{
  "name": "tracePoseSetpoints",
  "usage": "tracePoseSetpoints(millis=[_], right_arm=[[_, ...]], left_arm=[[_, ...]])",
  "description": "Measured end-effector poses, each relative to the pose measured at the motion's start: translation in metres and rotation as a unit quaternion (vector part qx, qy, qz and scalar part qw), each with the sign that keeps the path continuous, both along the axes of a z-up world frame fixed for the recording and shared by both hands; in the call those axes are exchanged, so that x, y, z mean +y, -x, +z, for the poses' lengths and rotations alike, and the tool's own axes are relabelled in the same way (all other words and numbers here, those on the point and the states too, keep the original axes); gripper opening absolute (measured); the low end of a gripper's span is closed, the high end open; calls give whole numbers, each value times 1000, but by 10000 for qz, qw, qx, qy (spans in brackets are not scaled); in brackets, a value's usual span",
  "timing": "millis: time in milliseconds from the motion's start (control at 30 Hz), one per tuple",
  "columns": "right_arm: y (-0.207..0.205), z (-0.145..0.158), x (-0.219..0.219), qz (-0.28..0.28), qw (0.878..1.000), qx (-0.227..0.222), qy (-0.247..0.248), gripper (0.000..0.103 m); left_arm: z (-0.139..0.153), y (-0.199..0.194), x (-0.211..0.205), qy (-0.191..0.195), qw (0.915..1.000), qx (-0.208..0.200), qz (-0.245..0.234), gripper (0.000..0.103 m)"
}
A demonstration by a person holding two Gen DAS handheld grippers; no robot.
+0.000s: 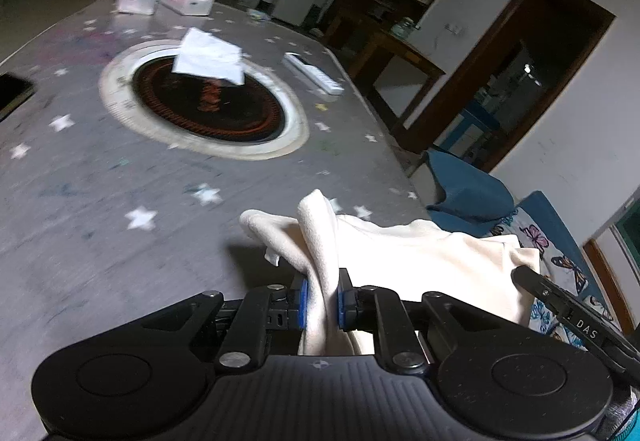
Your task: Fold clothes
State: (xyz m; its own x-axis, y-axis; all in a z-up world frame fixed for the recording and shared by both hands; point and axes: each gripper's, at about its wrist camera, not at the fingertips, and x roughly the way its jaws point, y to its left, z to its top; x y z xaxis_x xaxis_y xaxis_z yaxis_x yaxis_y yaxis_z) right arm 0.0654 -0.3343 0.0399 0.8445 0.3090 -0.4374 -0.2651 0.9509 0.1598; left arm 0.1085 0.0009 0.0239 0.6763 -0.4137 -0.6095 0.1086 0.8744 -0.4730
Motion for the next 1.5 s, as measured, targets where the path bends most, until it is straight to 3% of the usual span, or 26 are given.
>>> tracePoseSetpoints(millis=[200, 500, 633, 867, 1100, 1500], right_arm=[[-18, -5, -19, -256, 9996, 54, 69, 8], [-35, -36, -36, -502, 9980, 366, 123, 8], [-42, -50, -40, -552, 9967, 586, 134, 9], [-46, -52, -42, -655, 9954, 635, 298, 11], [-50, -43, -23, -447, 9974, 392, 402, 16], [-84, -68, 11, 63, 9955, 825, 466, 18]], left_arm=[[0, -27, -28, -139, 9996, -46, -228, 15], [-30, -50, -40, -404, 9982, 274, -340, 16], [-37, -52, -37, -558, 9974, 371, -250, 23], [-26, -50, -29, -929, 9956, 129, -88, 30], [-14, -53, -42, -920, 9955, -75, -225, 30], [-34, -76, -68, -1012, 9938, 74, -465, 30]])
